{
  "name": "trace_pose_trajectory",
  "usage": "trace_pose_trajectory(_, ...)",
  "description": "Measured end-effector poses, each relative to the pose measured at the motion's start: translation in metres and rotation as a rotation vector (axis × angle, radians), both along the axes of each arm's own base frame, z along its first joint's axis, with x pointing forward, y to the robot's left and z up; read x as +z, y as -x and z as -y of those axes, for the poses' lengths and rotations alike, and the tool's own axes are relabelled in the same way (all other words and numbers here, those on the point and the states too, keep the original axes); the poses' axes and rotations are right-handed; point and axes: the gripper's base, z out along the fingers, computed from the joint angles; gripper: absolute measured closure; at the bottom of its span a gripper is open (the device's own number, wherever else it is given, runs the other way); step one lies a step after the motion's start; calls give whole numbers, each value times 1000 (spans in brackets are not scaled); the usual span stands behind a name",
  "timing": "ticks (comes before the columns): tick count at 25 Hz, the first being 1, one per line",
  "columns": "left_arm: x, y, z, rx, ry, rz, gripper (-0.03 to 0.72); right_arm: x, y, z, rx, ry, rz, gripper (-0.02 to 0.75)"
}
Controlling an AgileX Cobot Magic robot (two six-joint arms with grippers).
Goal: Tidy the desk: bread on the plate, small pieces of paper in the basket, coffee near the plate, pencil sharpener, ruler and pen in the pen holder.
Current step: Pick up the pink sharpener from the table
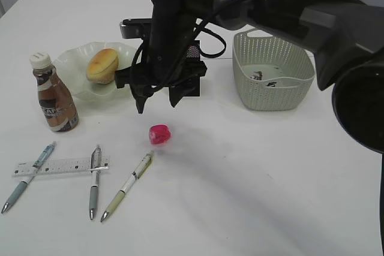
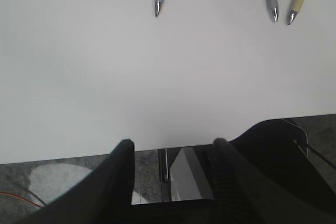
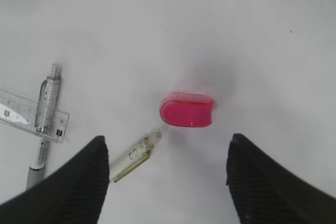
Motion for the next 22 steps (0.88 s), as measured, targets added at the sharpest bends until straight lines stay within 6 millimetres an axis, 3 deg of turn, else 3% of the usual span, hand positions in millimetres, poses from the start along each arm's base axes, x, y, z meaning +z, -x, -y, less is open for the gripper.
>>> trace_pose_trajectory(9, 0, 0, 1, 0, 7, 0, 345, 3, -4, 6, -25, -7, 0, 195)
trace_pose_trajectory(17, 0, 0, 2, 0, 29, -1, 345, 51, 11, 19, -23, -27, 69, 195)
trace_pose_trajectory(22, 0, 0, 3, 0, 29, -1, 345, 63, 29, 32, -19, -2, 55, 208)
